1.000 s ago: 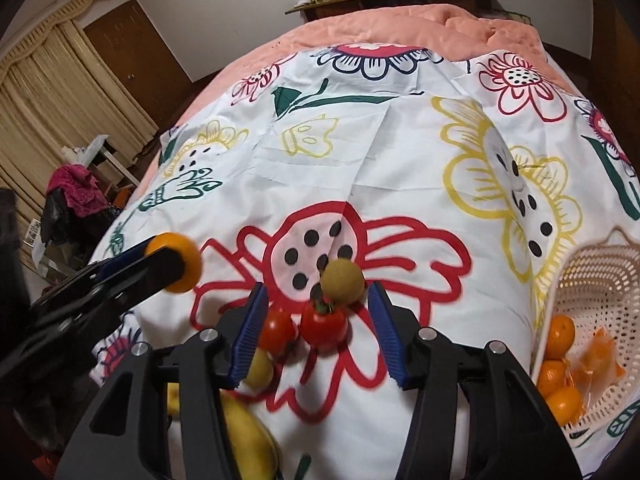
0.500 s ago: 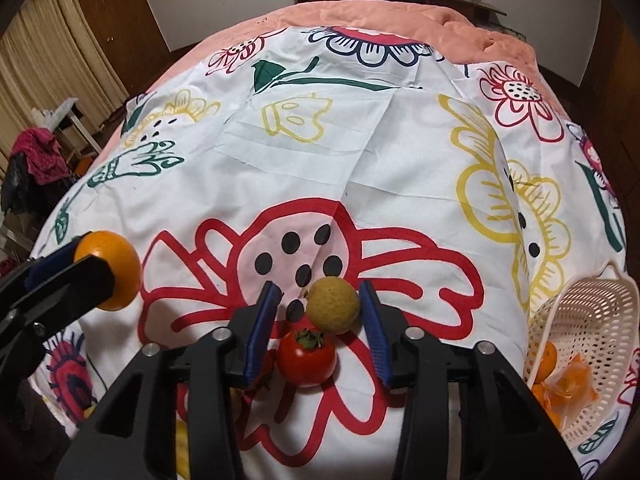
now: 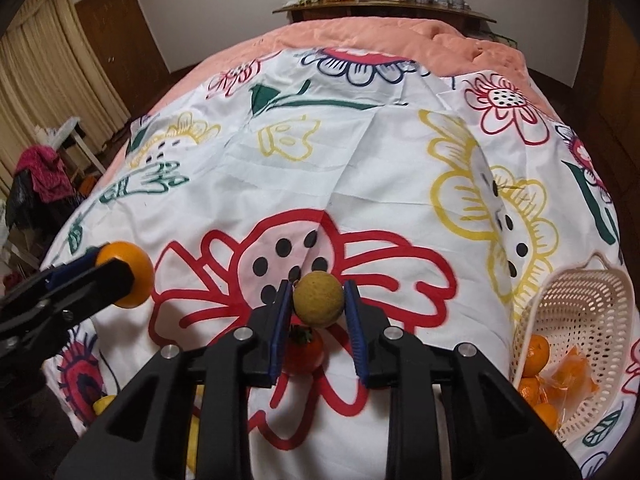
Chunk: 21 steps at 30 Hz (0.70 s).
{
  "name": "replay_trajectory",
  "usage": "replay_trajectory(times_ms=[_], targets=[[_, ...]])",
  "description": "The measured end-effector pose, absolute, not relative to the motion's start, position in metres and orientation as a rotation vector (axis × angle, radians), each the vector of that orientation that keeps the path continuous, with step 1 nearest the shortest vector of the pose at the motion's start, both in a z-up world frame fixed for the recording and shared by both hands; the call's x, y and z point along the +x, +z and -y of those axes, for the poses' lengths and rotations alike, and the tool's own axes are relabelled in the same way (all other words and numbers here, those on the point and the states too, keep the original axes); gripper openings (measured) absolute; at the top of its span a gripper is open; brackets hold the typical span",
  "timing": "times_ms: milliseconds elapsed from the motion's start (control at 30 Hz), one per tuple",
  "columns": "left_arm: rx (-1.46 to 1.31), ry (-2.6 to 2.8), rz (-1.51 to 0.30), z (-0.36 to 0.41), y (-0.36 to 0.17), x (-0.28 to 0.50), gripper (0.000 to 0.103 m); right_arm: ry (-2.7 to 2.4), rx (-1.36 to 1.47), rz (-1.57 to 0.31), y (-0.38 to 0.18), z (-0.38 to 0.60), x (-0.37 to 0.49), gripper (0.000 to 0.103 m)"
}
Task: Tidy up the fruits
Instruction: 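Grasp a brown kiwi with the right tool while the left tool holds the orange, then carry the kiwi into the basket and open the right tool while the left tool holds the orange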
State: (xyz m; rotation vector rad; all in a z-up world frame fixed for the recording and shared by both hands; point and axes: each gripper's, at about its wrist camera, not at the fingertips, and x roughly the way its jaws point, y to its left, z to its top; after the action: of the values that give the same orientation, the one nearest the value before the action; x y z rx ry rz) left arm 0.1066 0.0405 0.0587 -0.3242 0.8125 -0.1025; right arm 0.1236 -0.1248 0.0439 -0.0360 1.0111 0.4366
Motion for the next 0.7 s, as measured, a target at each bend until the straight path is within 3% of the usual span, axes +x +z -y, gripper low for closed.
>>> replay_trajectory(times_ms=[700], targets=[[-0.284,-0.130,-0.824,-0.018,0.064,0.106,0.046,0.176,0.253,-0.994,0.041,0.291,0.119,0.027]])
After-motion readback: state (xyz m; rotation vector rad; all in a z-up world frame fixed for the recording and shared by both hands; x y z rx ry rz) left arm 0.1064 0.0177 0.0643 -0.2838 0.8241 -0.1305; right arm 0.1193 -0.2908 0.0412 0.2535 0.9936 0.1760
